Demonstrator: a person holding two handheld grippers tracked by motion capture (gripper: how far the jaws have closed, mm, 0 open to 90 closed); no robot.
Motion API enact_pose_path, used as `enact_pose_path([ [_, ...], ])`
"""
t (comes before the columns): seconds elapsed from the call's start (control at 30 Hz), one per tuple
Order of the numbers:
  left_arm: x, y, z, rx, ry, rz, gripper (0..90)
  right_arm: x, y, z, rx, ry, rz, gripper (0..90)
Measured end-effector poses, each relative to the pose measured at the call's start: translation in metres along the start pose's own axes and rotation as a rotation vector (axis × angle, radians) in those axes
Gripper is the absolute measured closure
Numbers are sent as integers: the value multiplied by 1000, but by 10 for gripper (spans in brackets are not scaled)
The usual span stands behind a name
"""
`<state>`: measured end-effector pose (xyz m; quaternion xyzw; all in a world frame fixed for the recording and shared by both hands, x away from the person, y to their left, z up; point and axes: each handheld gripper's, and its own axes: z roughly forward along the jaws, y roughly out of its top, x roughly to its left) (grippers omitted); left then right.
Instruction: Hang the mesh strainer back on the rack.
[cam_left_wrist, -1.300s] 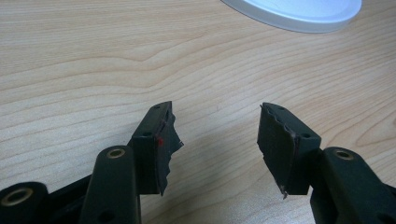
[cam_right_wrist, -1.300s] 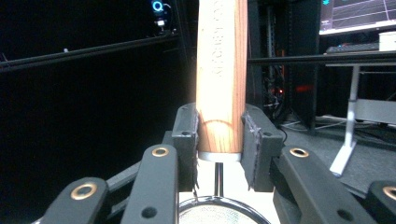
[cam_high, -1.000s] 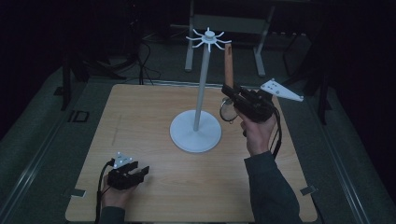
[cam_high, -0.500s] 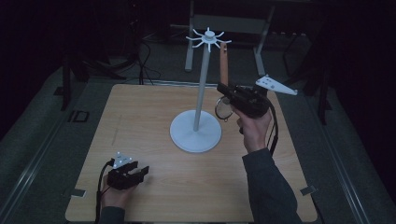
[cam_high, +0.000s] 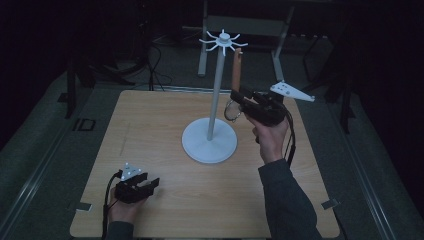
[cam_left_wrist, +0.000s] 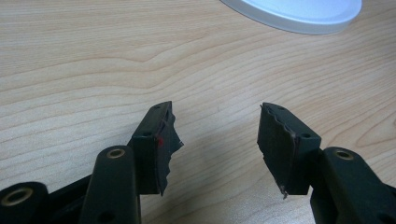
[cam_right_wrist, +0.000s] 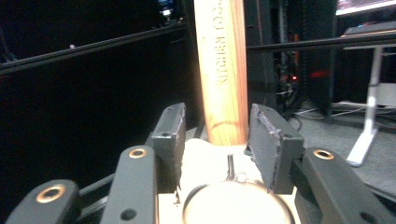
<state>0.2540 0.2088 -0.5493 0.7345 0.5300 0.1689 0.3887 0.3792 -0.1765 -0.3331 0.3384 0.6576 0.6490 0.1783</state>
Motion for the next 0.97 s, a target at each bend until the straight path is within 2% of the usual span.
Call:
enact_pose_path([
  [0.33,0,0,0,0,1,2,460,8,0,-6,21,-55,-71,488],
  [0.57,0,0,0,2,1,3,460,7,-5,-11,31,-69,-73,484],
  [0.7,-1,0,1,0,2,0,460,5,-12,-14,64,-84,-93,483],
  [0.87,-1,0,1,0,1,2,460,1,-18,-18,85,-93,-96,483],
  [0.97,0,0,1,1,2,4,460,-3,-31,-21,150,-118,-108,473],
])
